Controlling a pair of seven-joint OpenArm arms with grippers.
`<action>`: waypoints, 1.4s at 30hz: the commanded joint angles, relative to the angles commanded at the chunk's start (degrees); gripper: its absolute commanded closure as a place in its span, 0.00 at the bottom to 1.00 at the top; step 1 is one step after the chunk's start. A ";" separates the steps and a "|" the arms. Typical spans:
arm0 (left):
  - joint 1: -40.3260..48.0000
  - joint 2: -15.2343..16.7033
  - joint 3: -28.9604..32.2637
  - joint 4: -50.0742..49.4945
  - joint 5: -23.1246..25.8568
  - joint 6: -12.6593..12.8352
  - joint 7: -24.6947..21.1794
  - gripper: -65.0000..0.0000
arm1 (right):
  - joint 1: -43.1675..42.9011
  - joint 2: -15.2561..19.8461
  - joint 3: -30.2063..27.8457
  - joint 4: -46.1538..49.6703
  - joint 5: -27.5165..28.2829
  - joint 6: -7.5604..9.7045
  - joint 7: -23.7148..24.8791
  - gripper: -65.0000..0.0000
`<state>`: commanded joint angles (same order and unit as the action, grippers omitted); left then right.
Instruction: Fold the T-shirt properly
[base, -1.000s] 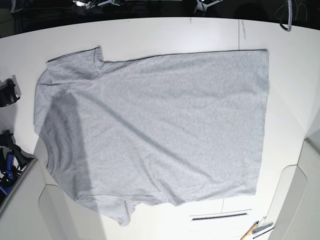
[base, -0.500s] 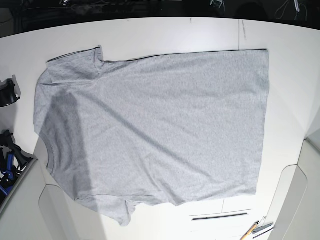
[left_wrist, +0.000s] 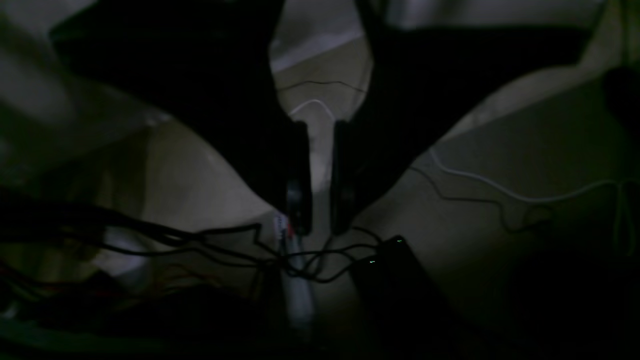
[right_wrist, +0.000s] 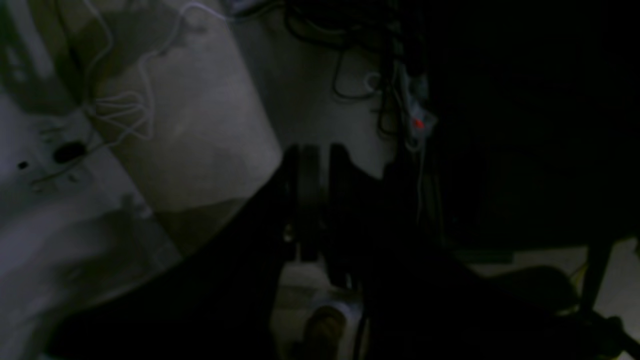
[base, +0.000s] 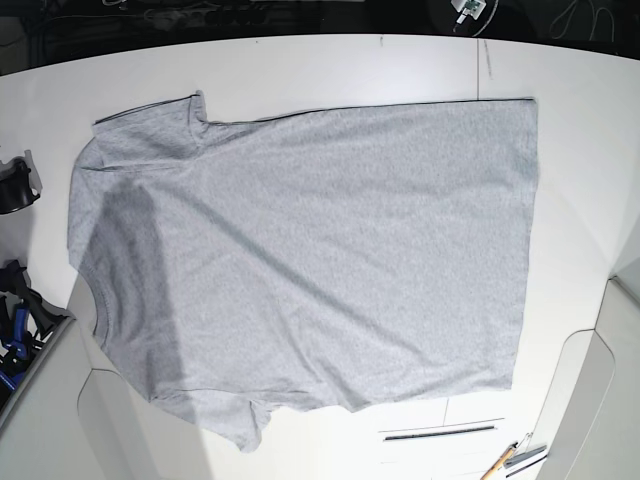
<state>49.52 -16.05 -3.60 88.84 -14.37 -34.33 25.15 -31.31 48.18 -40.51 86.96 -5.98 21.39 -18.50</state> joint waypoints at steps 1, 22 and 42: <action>1.14 0.00 -0.07 1.25 0.00 0.02 0.00 0.85 | 0.00 0.59 0.00 0.87 0.04 0.00 -0.24 0.95; 21.18 0.00 -8.59 29.33 -0.46 0.66 1.03 0.85 | 0.00 11.08 0.28 23.23 6.01 -1.73 -8.98 0.95; 16.33 0.00 -27.26 34.23 -17.99 0.22 3.85 0.51 | 0.15 -3.96 43.93 34.40 17.55 -15.63 -19.45 0.69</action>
<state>65.84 -16.05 -30.85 123.07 -32.36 -34.11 28.99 -31.16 44.23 3.42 121.36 11.57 5.76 -37.95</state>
